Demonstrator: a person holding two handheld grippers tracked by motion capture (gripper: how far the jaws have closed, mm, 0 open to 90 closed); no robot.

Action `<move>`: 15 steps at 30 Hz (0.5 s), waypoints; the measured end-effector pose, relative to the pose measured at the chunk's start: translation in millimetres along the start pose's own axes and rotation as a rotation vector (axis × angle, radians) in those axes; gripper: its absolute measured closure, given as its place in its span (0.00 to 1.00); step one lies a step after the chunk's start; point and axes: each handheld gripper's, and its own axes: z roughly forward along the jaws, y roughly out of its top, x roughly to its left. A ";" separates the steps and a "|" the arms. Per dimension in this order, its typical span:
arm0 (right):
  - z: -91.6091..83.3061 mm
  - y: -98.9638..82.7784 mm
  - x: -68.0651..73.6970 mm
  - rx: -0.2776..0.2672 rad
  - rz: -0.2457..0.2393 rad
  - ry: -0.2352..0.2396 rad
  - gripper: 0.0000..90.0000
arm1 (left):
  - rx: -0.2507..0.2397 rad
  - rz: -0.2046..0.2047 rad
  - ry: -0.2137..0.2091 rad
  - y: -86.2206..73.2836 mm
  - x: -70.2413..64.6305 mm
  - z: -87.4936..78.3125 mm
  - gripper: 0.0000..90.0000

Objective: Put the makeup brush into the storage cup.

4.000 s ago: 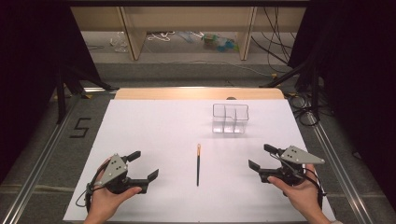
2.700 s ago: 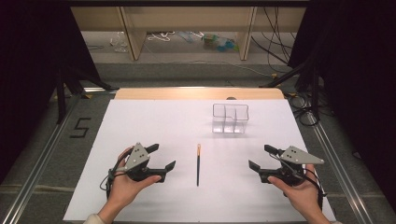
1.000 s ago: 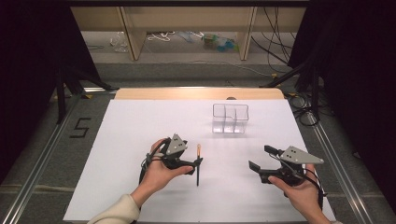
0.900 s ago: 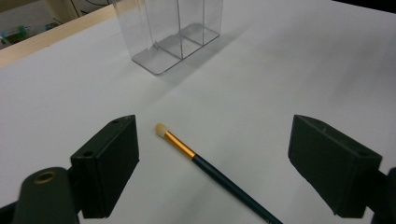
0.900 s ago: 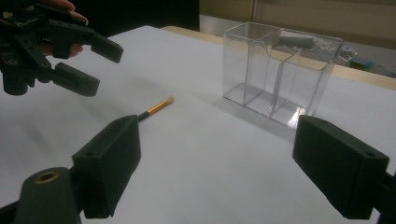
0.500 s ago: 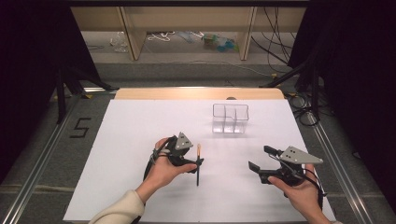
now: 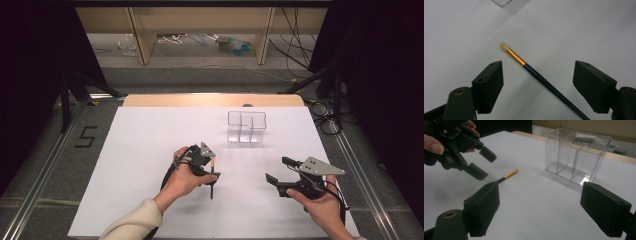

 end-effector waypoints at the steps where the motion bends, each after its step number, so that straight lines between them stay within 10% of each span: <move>1: -1.2 0.2 1.1 0.021 0.017 0.004 0.19 | 0.000 0.000 0.000 0.0 0.0 0.0 0.28; 15: -1.4 0.2 1.5 0.025 0.027 0.006 0.19 | 0.136 -0.050 0.009 5.0 1.6 13.1 0.31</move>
